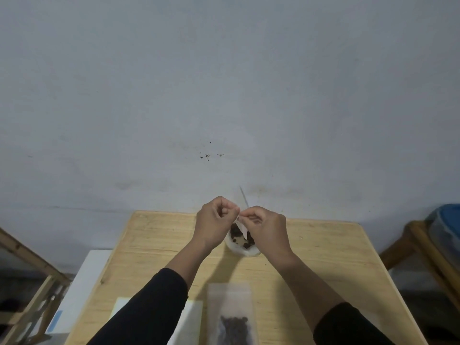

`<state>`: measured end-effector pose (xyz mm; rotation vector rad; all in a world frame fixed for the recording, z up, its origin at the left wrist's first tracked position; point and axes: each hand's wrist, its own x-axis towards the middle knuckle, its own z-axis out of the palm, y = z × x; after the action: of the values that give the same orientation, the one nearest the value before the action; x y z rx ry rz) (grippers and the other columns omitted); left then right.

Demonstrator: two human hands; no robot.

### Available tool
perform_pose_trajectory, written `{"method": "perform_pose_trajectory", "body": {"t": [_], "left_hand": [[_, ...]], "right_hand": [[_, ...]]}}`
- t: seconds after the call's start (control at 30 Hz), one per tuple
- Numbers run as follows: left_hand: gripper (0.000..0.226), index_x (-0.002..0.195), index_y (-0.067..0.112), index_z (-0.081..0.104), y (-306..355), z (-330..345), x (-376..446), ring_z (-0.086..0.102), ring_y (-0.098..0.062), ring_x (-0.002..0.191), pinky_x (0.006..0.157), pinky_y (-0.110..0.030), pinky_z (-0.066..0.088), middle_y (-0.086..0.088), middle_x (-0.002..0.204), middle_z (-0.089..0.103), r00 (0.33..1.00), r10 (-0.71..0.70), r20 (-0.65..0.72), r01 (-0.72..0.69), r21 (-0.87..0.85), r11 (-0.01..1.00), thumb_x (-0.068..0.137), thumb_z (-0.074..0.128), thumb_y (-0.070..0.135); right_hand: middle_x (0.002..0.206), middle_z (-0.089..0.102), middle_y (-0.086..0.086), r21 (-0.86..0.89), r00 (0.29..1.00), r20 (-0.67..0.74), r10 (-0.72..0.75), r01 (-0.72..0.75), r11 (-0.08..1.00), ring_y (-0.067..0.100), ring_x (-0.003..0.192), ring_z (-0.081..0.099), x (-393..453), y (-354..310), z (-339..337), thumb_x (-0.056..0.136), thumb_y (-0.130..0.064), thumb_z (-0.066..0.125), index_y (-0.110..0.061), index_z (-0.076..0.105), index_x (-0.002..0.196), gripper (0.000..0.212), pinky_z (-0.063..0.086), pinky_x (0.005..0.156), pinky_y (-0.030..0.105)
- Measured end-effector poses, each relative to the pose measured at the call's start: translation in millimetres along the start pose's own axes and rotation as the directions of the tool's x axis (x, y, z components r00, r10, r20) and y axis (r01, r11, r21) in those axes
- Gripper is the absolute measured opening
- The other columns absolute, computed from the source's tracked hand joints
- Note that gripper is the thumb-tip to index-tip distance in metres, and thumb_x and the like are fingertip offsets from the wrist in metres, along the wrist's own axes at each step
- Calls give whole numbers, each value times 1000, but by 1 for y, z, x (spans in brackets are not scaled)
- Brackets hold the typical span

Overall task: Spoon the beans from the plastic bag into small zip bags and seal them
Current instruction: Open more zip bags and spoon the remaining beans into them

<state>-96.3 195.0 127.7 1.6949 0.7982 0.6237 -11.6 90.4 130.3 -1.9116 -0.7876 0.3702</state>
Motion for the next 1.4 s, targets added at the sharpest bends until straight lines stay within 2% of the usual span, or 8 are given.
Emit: {"method": "perform_pose_trajectory", "body": {"t": [0.27, 0.47, 0.63, 0.73, 0.87, 0.97, 1.13, 1.4], "left_hand": [[9, 76, 23, 64, -4, -6, -5, 51, 4, 53, 54, -4, 38, 10, 61, 58, 997, 65, -44, -55, 200, 978, 80, 67, 16], [49, 118, 40, 56, 1, -11, -5, 51, -1, 61, 65, -4, 42, 1, 67, 55, 987, 155, -31, -150, 123, 981, 83, 57, 6], [48, 128, 39, 50, -2, -17, -1, 48, 7, 110, 90, -14, 46, 9, 118, 50, 950, 307, 62, -313, 153, 937, 85, 66, 22], [84, 140, 36, 34, -10, -23, 0, 23, 6, 137, 108, -23, 30, 20, 149, 27, 918, 343, 199, -381, 200, 903, 68, 76, 47], [129, 147, 32, 8, -14, -20, -5, 9, 10, 138, 109, -10, 14, 21, 151, 12, 909, 296, 293, -374, 263, 889, 47, 86, 53], [120, 144, 32, 6, -20, -16, -8, 12, 14, 133, 103, 0, 14, 21, 143, 17, 895, 374, 244, -433, 273, 859, 54, 87, 35], [96, 141, 23, 30, -34, -19, -8, 38, -2, 126, 101, -7, 29, 9, 136, 39, 884, 443, 150, -468, 292, 834, 59, 80, 34], [86, 139, 23, 37, -47, -22, -8, 43, 0, 121, 99, -10, 34, 12, 134, 44, 874, 460, 157, -485, 352, 800, 62, 72, 39]], "right_hand": [[69, 65, 1, -164, 989, -143, -48, 24, 986, 13, 68, 61, 8, -1, -10, 82, -3, 61, -8, 70, 79, 11, 52, 66, 25], [85, 65, 4, -298, 975, -117, -189, 147, 943, 16, 77, 59, 11, -9, -7, 86, -2, 51, -11, 73, 96, 25, 47, 71, 25], [77, 61, 3, -303, 965, -42, -260, 235, 924, 13, 68, 54, 13, -16, -9, 87, -6, 55, -15, 74, 100, 24, 48, 68, 27], [72, 60, 4, -302, 964, -25, -265, 245, 921, 13, 65, 54, 11, -17, -7, 85, -4, 58, -14, 74, 98, 23, 46, 66, 25], [75, 66, 9, -270, 967, 5, -254, 246, 931, 20, 69, 60, 5, -20, 2, 82, -2, 59, -12, 75, 96, 23, 49, 67, 28], [77, 67, 8, -263, 971, 23, -238, 235, 936, 15, 68, 58, 2, -22, 10, 82, -4, 59, -13, 75, 96, 23, 48, 66, 23], [88, 69, 3, -261, 989, 6, -149, 145, 954, 4, 73, 52, -1, -18, 11, 85, -5, 55, -13, 73, 99, 24, 35, 60, 2], [91, 71, -1, -50, 998, -64, -3, 0, 999, -1, 71, 58, -4, -8, 12, 85, -4, 56, -12, 74, 95, 22, 41, 65, -1]]}}
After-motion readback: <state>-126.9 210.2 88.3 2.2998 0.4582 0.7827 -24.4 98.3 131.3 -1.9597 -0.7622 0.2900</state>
